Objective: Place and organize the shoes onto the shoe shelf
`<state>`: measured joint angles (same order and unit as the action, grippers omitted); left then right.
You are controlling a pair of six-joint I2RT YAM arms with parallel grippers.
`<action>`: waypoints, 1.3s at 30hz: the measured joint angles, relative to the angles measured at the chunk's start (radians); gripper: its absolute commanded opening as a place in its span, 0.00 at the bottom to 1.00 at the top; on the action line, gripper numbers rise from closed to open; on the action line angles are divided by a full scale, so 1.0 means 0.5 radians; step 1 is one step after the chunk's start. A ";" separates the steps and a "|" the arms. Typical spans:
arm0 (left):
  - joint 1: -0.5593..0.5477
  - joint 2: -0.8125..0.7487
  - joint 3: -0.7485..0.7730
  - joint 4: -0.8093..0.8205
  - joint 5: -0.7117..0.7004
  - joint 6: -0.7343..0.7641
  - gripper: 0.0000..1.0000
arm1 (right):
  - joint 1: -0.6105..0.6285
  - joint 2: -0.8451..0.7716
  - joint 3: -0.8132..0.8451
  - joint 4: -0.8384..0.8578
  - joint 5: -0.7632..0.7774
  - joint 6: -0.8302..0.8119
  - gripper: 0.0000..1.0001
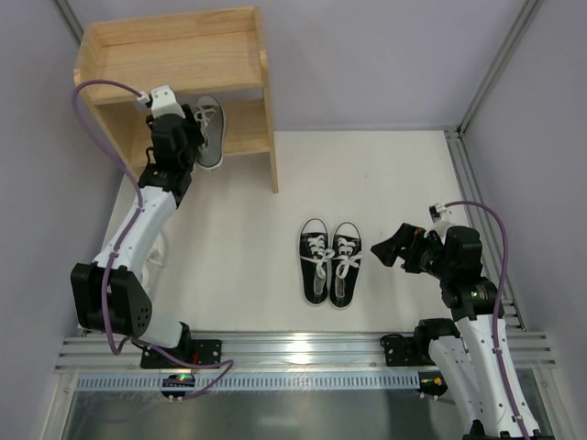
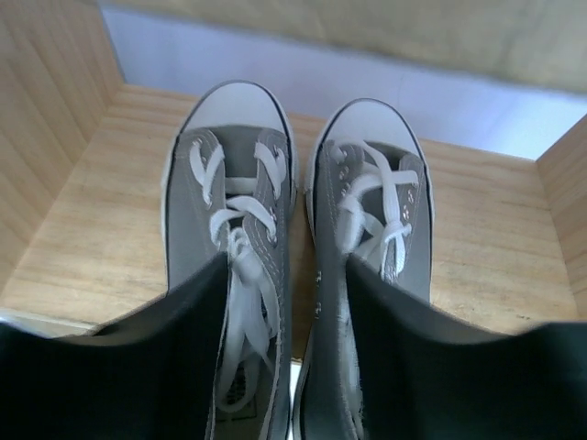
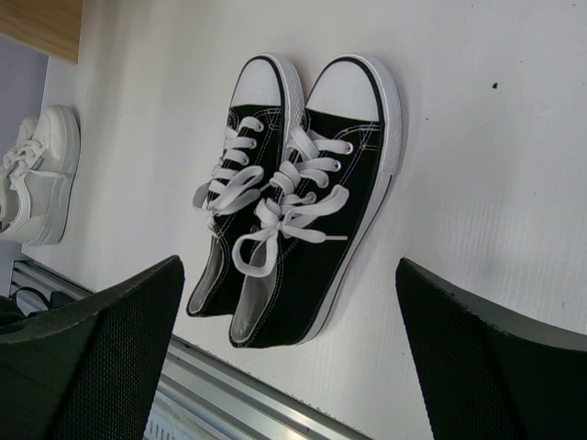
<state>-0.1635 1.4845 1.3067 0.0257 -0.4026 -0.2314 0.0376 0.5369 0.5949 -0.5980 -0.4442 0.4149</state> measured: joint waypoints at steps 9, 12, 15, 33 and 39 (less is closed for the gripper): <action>0.000 -0.208 0.000 0.000 -0.090 0.013 0.74 | 0.000 -0.001 -0.002 0.001 -0.011 0.005 0.97; 0.000 -0.282 0.000 -0.037 -0.094 0.002 0.81 | 0.000 -0.002 -0.009 0.016 -0.018 0.012 0.97; 0.000 -0.373 -0.016 -0.121 -0.082 -0.033 0.81 | 0.000 -0.002 -0.025 0.042 -0.026 0.020 0.97; 0.014 -0.901 -0.348 -0.744 0.247 -0.555 0.86 | 0.000 -0.057 -0.136 0.127 -0.099 0.081 0.97; 0.014 -1.301 -0.693 -1.209 0.433 -0.619 1.00 | 0.000 -0.056 -0.144 0.149 -0.152 0.117 0.97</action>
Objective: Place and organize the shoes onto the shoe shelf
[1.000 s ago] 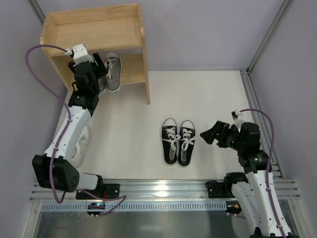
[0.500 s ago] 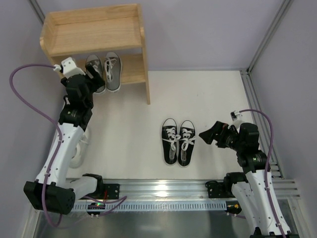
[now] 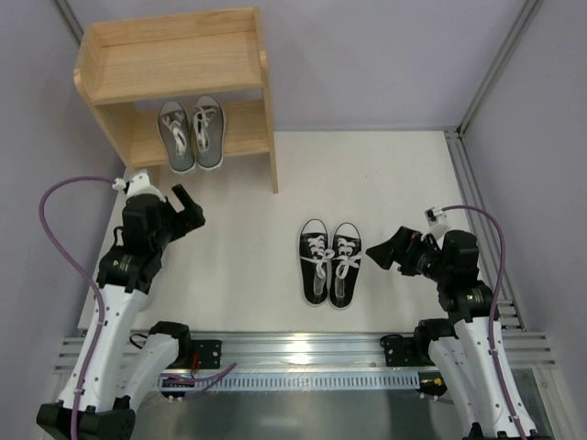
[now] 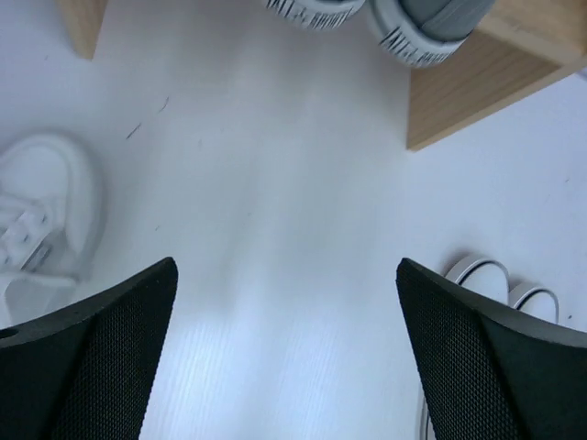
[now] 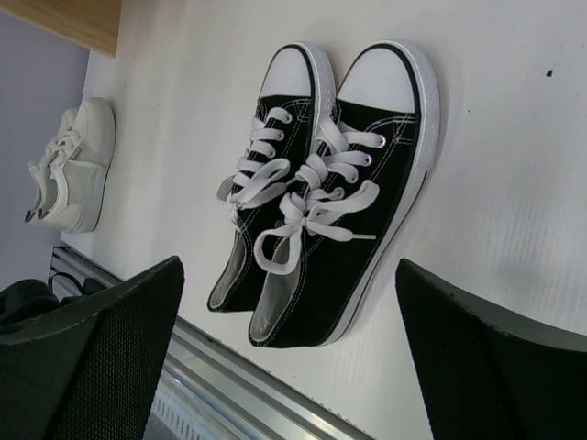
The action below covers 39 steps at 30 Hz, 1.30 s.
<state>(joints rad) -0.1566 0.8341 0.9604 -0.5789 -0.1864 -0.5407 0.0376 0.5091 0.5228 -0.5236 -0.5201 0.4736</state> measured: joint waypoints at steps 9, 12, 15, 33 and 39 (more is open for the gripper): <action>-0.001 -0.128 0.204 -0.719 -0.099 0.107 1.00 | 0.072 0.033 -0.086 0.132 -0.103 0.103 0.97; -0.001 0.063 0.351 -0.777 -0.115 0.166 1.00 | 0.174 0.078 -0.152 0.179 -0.104 0.130 0.97; -0.001 0.276 0.375 -0.832 -0.096 0.210 1.00 | 0.301 0.141 -0.172 0.208 -0.083 0.160 0.97; -0.001 0.070 0.258 -1.015 0.010 0.137 1.00 | 1.340 0.589 0.130 0.041 0.758 0.267 0.97; -0.001 -0.041 0.258 -1.053 0.011 0.138 1.00 | 1.669 1.066 0.403 -0.025 1.167 0.410 0.97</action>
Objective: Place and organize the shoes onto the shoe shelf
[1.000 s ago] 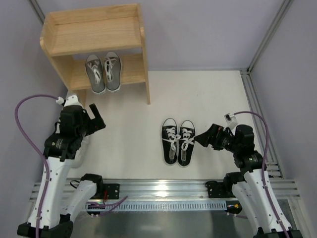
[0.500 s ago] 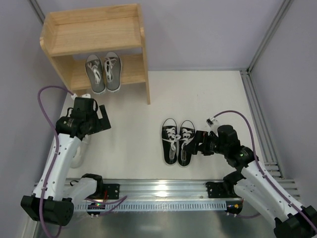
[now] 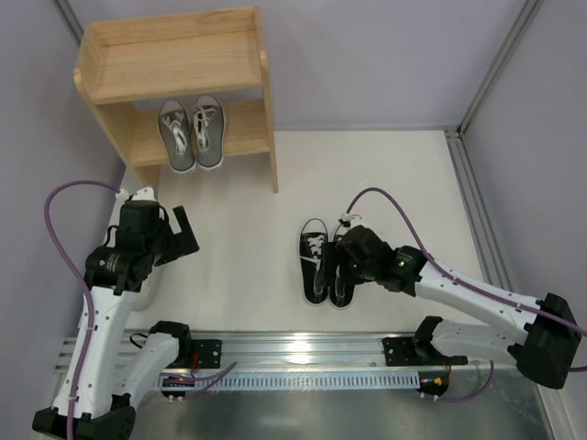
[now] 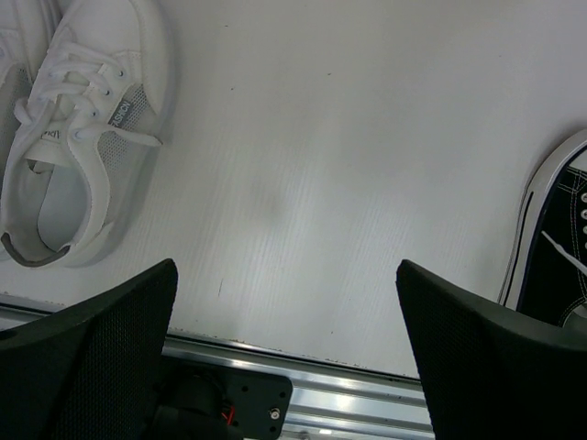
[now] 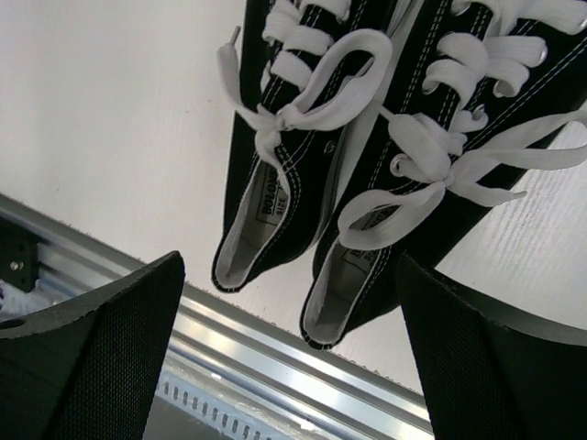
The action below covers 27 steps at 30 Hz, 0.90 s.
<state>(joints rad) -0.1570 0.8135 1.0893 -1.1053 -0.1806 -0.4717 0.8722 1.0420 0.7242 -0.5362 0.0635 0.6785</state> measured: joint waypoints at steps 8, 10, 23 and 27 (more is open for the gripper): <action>0.000 -0.024 -0.026 -0.004 0.060 0.011 1.00 | 0.109 0.282 0.190 -0.122 0.346 0.153 0.97; 0.000 -0.037 -0.027 -0.004 0.069 0.012 1.00 | 0.121 0.313 0.236 -0.169 0.403 0.177 0.97; -0.063 0.233 0.063 0.123 0.404 -0.018 0.97 | 0.359 0.183 0.463 -0.374 0.764 0.286 0.97; -0.684 0.232 -0.034 0.312 0.383 -0.231 0.98 | 0.352 0.027 0.460 -0.663 1.041 0.516 0.97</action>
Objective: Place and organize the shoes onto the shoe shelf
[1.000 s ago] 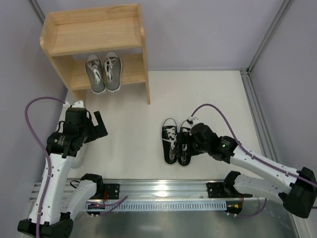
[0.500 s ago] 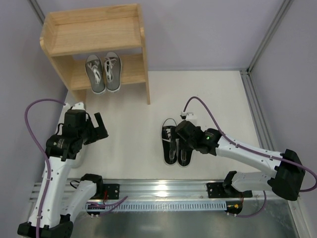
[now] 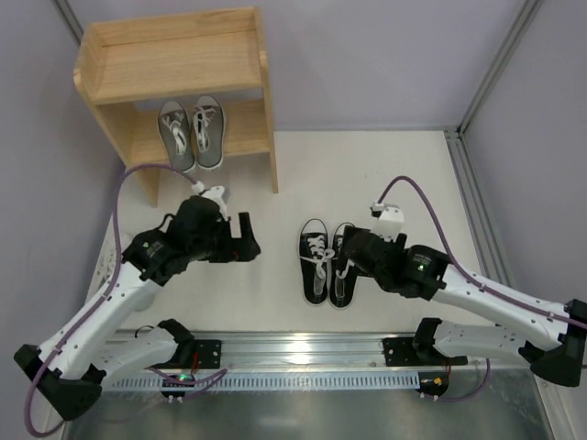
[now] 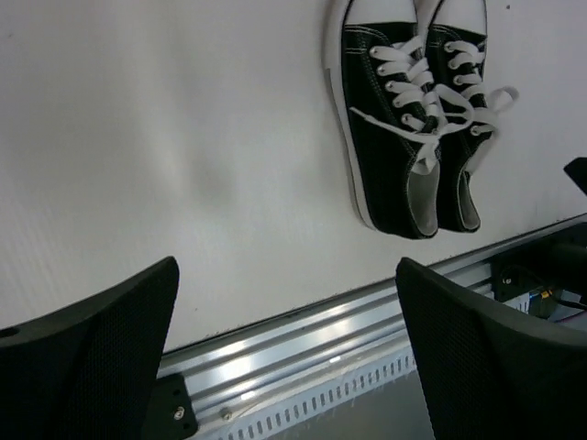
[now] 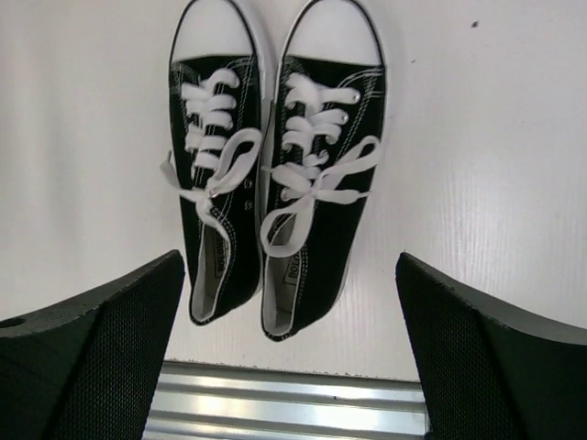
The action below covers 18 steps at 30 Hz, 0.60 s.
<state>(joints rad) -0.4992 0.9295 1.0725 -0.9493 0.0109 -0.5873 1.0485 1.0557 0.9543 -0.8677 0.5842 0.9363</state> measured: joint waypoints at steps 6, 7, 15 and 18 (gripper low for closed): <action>-0.887 0.418 0.089 0.288 -0.318 -0.291 0.99 | -0.115 -0.478 -0.066 -0.278 0.277 0.287 0.97; -0.970 0.532 0.117 0.346 -0.362 -0.334 0.99 | -0.128 -0.539 -0.067 -0.352 0.320 0.352 0.97; -1.276 1.118 0.342 0.572 -0.706 -0.586 0.98 | -0.138 -0.827 -0.066 -0.819 0.540 0.673 0.97; -1.334 1.312 0.471 0.652 -0.795 -0.632 0.98 | -0.138 -0.874 -0.064 -0.896 0.564 0.709 0.97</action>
<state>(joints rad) -1.1660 1.5856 1.3079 -0.6235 -0.3866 -0.9031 0.9794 0.6186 0.9222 -1.3155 0.8661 1.2907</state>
